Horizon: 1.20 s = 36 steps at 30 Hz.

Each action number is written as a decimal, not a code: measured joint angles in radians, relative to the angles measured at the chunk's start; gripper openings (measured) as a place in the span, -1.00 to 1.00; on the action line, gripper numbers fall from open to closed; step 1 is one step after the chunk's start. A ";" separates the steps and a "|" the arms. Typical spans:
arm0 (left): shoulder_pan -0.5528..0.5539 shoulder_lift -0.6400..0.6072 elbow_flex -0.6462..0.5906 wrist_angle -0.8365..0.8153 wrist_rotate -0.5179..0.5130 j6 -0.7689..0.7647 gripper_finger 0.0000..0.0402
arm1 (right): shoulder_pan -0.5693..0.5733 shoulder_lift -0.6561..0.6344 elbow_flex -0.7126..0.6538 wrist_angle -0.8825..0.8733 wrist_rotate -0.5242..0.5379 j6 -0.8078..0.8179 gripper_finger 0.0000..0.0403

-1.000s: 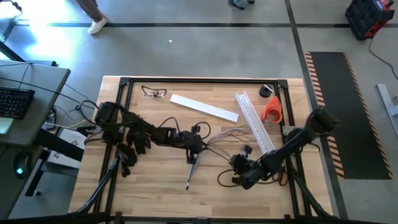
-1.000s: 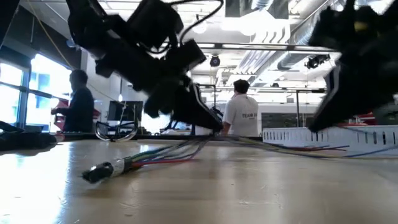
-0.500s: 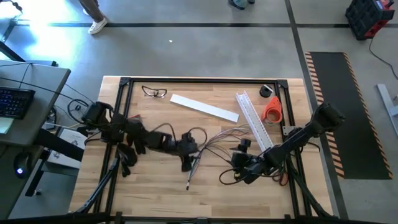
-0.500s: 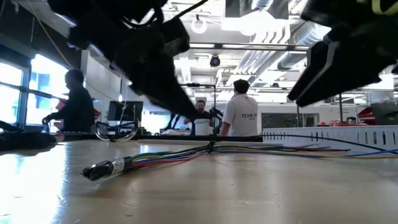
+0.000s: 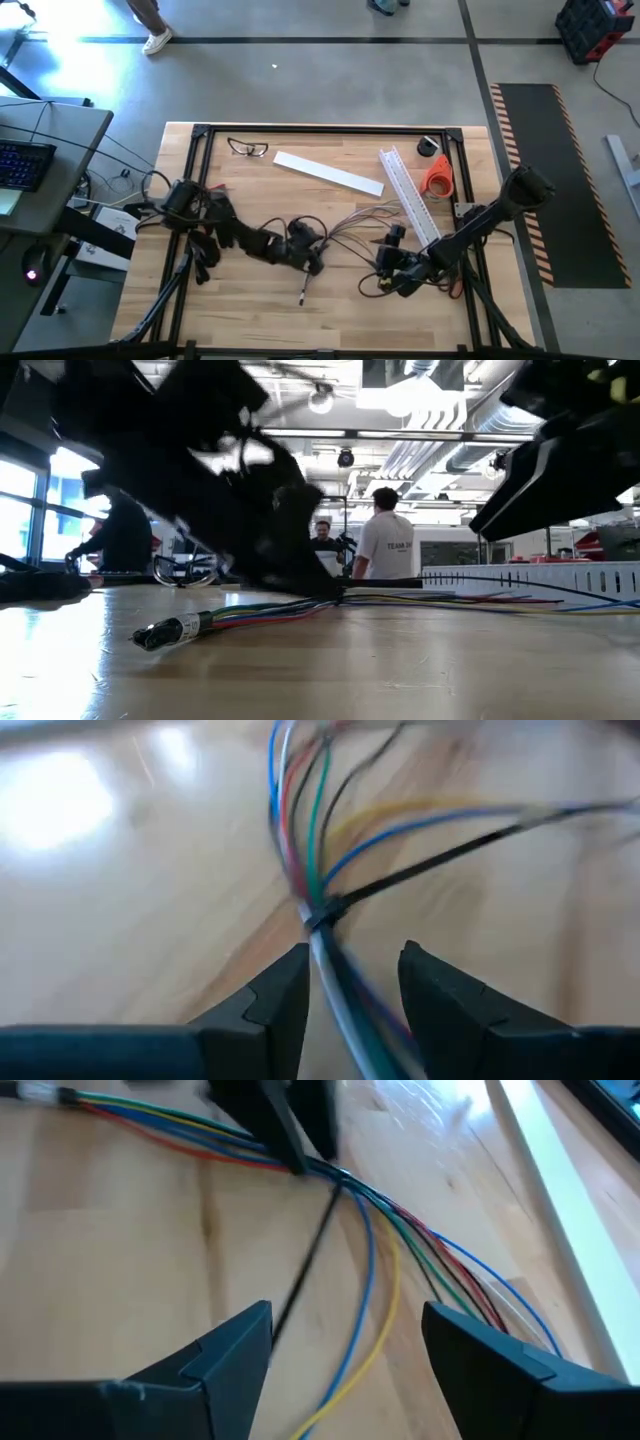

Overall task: Ziptie cables
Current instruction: Wrap the cables using a zip tie, then put the ziptied cables into the the white cable duct

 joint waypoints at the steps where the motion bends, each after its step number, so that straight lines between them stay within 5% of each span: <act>1: 0.011 0.016 0.001 0.011 0.017 -0.003 -0.34 | 0.009 0.000 0.007 -0.010 0.001 0.001 0.20; 9: 0.026 0.060 0.052 0.023 0.051 0.130 -0.39 | -0.001 -0.145 0.090 -0.563 0.068 0.401 0.03; 14: 0.047 0.056 0.074 0.020 0.206 0.201 -0.67 | -0.079 -0.225 0.032 -0.769 0.060 0.536 -0.16; 21: 0.004 0.057 0.074 0.051 0.290 0.295 -0.98 | -0.171 -0.242 -0.087 -0.697 0.040 0.550 -0.23; 36: -0.019 0.027 0.082 0.106 0.286 0.456 -0.48 | -0.344 -0.257 -0.222 -0.454 -0.107 0.466 -0.28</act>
